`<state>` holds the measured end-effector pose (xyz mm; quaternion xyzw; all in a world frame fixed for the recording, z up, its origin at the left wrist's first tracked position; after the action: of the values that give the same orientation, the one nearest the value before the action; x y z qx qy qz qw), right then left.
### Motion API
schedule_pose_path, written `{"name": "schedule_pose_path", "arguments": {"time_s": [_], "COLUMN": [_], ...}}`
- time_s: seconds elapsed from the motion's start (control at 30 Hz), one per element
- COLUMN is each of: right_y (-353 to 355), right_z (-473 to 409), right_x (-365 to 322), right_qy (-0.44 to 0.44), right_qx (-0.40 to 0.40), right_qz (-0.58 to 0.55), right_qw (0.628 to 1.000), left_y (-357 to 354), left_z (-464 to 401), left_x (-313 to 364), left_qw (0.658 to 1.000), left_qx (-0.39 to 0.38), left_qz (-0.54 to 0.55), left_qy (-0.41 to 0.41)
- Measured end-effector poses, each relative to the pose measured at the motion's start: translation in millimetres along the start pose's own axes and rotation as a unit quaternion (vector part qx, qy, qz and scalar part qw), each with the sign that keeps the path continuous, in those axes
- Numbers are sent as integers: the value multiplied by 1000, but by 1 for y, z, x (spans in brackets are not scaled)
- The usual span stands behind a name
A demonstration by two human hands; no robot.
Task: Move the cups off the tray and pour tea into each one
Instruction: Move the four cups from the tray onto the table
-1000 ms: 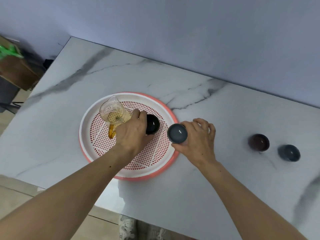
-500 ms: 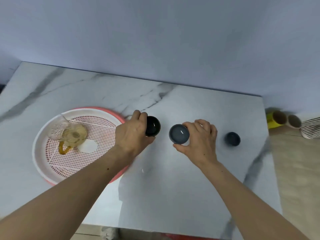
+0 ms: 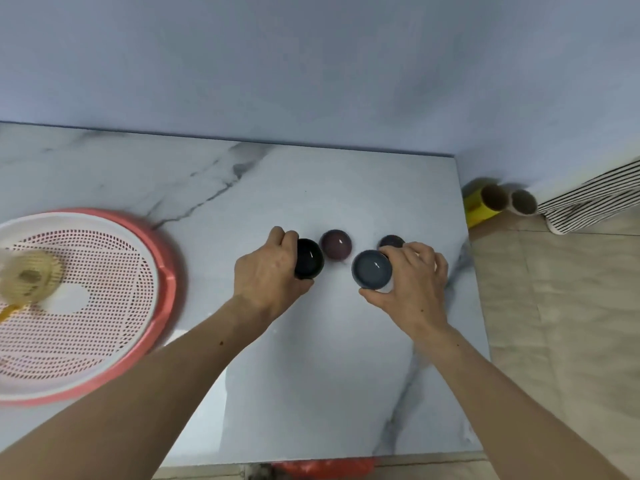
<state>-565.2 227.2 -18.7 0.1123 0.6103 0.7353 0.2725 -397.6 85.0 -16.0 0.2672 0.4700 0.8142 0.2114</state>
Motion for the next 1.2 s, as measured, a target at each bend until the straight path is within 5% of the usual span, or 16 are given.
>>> {"name": "schedule_pose_path", "arguments": {"time_s": [0.57, 1.2], "right_y": [-86, -71], "right_z": [28, 38], "right_x": [74, 69], "right_qy": [-25, -31], "right_qx": [-12, -59], "right_qz": [-53, -77], "right_qw": [998, 995], "left_y": [-113, -95], "left_z": [-4, 13], "left_x": [35, 40], "left_qw": [1000, 998], "left_qx": [-13, -37], "left_qz": [-11, -46], "left_qy": [4, 22]}}
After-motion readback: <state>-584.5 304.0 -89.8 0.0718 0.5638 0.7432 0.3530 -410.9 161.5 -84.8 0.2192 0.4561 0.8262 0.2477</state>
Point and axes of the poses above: each hand's wrist, its own z-axis away from the middle knuckle, its own y-axis out of the back of the hand, x = y × z, the point moved 2 cm from there along -z, towards the middle knuckle, and after that the axes turned 14 degrees about -x, right-handed, at the moved point
